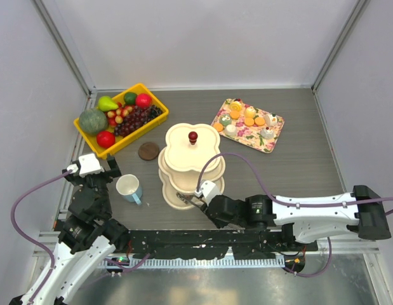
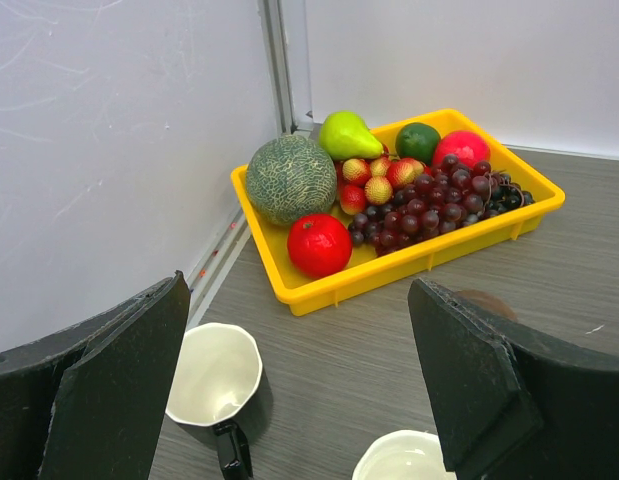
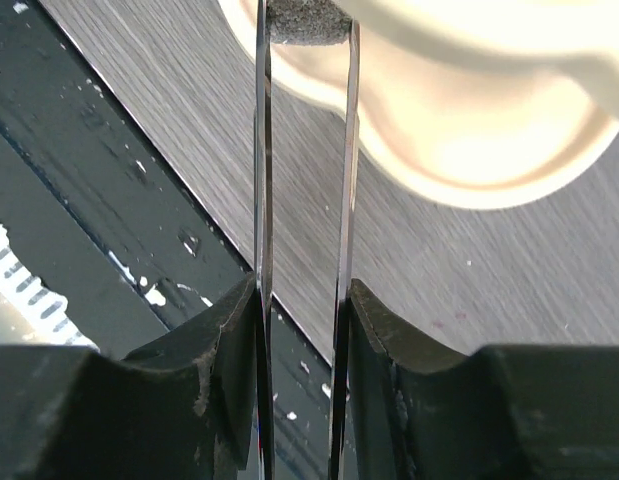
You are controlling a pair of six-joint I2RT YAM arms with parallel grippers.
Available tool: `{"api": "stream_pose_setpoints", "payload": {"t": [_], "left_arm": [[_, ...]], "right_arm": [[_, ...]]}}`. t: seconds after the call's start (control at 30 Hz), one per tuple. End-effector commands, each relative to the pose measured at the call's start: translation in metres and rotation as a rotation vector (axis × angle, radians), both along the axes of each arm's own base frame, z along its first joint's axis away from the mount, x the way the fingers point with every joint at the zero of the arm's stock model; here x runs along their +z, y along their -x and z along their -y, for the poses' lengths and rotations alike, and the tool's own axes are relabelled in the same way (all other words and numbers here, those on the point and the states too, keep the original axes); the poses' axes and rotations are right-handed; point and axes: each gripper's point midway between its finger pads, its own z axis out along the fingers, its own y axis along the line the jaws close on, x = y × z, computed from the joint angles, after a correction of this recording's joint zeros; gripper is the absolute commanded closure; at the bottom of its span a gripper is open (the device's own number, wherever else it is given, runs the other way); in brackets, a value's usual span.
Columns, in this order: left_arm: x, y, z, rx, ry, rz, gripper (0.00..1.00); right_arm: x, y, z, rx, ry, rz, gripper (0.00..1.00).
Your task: Serve the afternoon tea
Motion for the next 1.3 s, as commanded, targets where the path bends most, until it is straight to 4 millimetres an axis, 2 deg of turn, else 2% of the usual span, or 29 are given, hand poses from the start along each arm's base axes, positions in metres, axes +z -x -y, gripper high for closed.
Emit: {"api": "stream_pose_setpoints", "payload": {"t": [0.0, 0.27, 0.5, 0.77, 0.93, 1.1, 1.27], "left_arm": [[0.008, 0.0, -0.001, 0.004, 0.028, 0.04, 0.01], [0.008, 0.0, 0.0, -0.001, 0.032, 0.042, 0.01], [0.008, 0.001, 0.0, -0.002, 0.033, 0.043, 0.01], [0.009, 0.001, 0.0, -0.006, 0.036, 0.045, 0.01], [0.009, 0.001, 0.0, -0.006, 0.038, 0.046, 0.01], [0.009, 0.002, 0.0, -0.007, 0.039, 0.047, 0.01], [0.009, 0.002, -0.002, -0.001, 0.041, 0.05, 0.01]], "right_arm": [[0.036, -0.015, -0.041, 0.032, -0.098, 0.126, 0.72], [0.023, -0.033, -0.063, 0.006, -0.01, 0.258, 0.71], [0.018, -0.054, -0.067, -0.093, 0.013, 0.359, 0.71], [-0.001, -0.061, -0.08, -0.107, 0.085, 0.385, 0.67], [-0.009, -0.068, -0.079, -0.141, 0.118, 0.399, 0.66], [-0.016, -0.068, -0.078, -0.14, 0.155, 0.394, 0.54], [-0.01, -0.067, -0.076, -0.14, 0.138, 0.383, 0.47]]}}
